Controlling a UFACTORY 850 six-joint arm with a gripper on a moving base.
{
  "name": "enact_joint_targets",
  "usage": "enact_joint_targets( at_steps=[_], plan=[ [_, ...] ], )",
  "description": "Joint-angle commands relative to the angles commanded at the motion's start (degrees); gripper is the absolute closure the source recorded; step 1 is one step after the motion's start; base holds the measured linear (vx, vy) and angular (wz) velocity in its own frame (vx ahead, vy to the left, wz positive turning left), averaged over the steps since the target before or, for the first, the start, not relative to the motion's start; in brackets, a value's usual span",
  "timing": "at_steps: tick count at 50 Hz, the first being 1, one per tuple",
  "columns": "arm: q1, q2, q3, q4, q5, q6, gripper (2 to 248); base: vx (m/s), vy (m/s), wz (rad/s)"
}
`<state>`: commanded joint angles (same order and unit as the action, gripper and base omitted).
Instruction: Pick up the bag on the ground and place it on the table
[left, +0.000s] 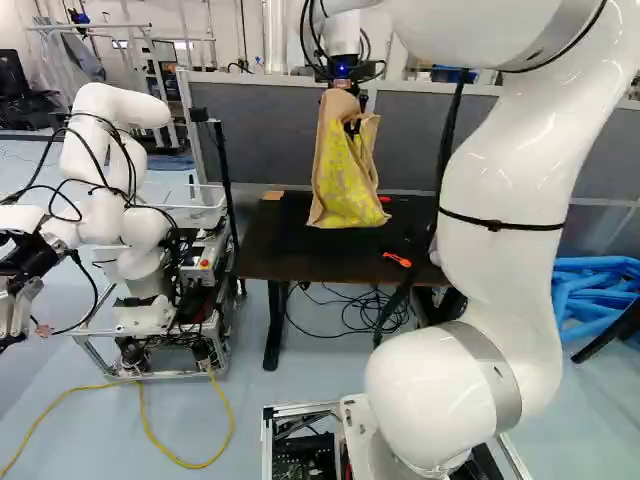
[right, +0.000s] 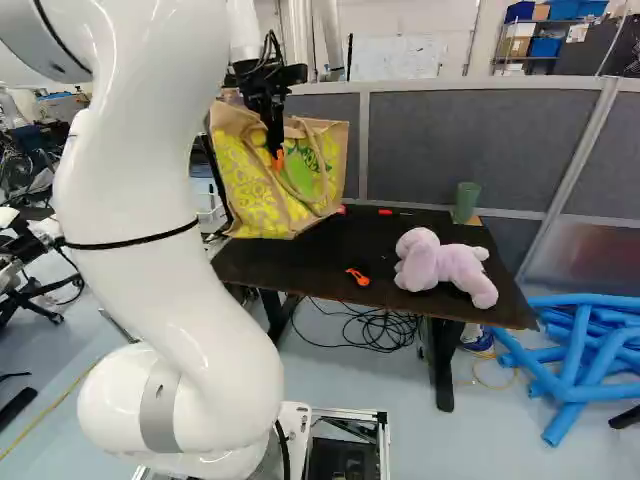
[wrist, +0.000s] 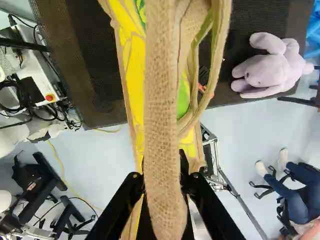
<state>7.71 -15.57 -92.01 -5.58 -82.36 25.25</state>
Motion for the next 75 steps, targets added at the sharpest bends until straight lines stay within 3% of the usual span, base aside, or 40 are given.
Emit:
enact_joint_targets(
  at_steps=[34,54,75],
  plan=[
    [-0.41,-3.65,2.67,-0.54,9.2,0.0,215,0.0,0.0,0.0],
    [-0.18,-2.74,8.24,-0.55,9.96,0.0,215,0.0,0.0,0.0],
    [0.73,-1.71,14.39,-0.55,14.82,0.0,215,0.0,0.0,0.0]
  ],
)
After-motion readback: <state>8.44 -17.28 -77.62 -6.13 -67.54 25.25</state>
